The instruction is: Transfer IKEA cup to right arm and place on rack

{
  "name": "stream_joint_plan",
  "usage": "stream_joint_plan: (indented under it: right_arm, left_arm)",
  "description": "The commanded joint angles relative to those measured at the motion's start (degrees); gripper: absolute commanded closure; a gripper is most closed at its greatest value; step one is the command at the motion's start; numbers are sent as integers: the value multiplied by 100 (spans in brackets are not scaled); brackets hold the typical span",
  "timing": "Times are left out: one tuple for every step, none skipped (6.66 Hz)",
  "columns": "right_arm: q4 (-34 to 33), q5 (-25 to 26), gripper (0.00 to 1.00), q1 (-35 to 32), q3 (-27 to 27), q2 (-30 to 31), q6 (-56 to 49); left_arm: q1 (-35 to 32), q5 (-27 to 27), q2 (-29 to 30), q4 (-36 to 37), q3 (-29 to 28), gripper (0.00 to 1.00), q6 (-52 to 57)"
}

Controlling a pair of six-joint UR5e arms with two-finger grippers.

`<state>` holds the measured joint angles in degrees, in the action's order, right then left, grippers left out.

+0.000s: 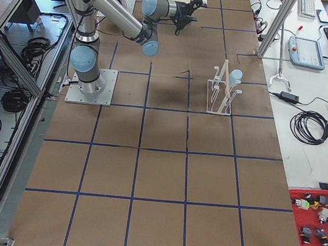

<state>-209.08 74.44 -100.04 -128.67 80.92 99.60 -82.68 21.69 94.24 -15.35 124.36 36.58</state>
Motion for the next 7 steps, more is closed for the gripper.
stream_joint_plan:
  right_arm:
    - [385, 44, 0, -305, 0, 29, 104]
    - [646, 61, 0, -384, 26, 55, 112]
    - [727, 62, 0, -402, 70, 64, 113]
    - [841, 53, 0, -420, 192, 65, 113]
    - [1173, 53, 0, -481, 411, 65, 113]
    - [1255, 62, 0, -560, 465, 56, 278]
    - [1282, 62, 0, -630, 492, 56, 427]
  left_arm:
    - [-29, -7, 7, 49, 35, 100, -1]
    - [-29, -7, -10, 49, 53, 100, -10]
    - [-29, -7, -19, 49, 53, 100, -19]
    - [-29, -7, -28, 49, 53, 100, -19]
    - [-29, -7, -19, 49, 53, 100, -19]
    - [-29, -7, -19, 49, 53, 100, -19]
    - [-29, -7, -19, 49, 53, 100, -19]
